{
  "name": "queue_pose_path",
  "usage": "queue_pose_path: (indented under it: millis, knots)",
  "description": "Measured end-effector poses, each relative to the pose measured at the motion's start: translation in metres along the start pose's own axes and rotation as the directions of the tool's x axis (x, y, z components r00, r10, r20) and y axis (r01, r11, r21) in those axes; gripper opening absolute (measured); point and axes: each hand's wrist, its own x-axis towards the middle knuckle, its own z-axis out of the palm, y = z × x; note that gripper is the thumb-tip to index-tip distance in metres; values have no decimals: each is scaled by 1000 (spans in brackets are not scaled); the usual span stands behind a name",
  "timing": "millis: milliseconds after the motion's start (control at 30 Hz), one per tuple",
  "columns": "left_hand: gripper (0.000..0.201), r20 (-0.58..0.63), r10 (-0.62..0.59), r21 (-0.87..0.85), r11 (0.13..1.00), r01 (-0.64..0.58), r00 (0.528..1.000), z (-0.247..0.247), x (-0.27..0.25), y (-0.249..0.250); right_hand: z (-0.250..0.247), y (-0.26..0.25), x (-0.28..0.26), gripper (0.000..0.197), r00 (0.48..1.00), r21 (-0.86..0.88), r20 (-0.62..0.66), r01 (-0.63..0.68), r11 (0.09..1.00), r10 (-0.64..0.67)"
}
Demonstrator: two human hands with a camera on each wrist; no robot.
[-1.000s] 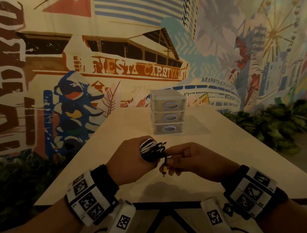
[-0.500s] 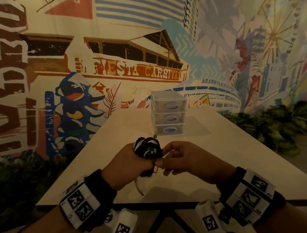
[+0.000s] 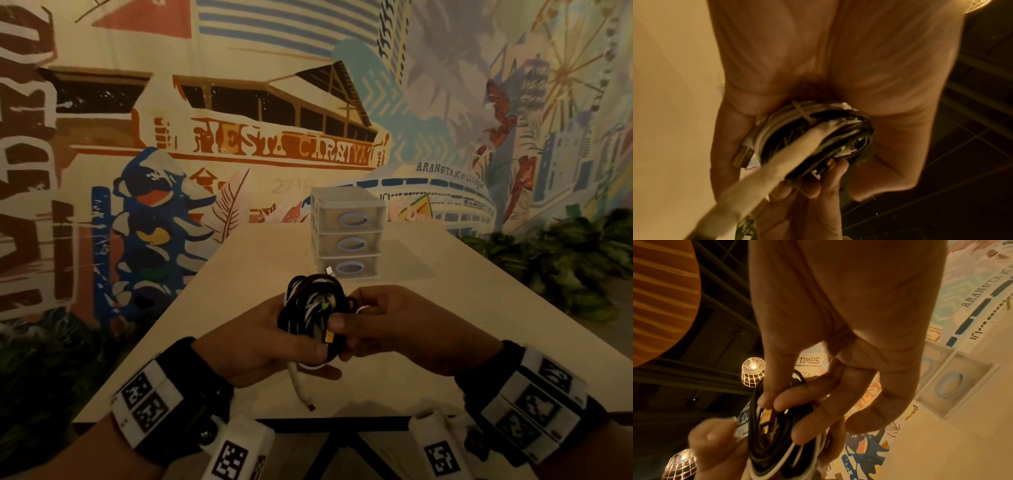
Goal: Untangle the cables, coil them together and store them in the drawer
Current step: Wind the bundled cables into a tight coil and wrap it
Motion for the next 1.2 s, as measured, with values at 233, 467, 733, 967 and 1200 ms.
queue_pose_path:
  millis: [233,467,733,967,1200]
  knots:
    - [45,-352,-73,8,997,81,933,25,15,3,11,3,-3,26,961,-269,-231,87,959,-152]
    - [27,-417,-39,-111,994,-8,908,19,18,3,2,0,-7,10,922,-145,-252,264,954,-293]
    - [31,-511,31,-132,985,-113,859,23,21,-1,7,-10,-5,9,873,-286,-327,274,918,-362]
    - [21,-637,167,-76,958,-277,753,8,24,4,30,-2,-9,44,995,-317,-98,-15,948,-17]
    - [8,-660,226,-38,942,-332,716,6,19,1,35,3,-3,21,999,-160,-15,40,986,-43]
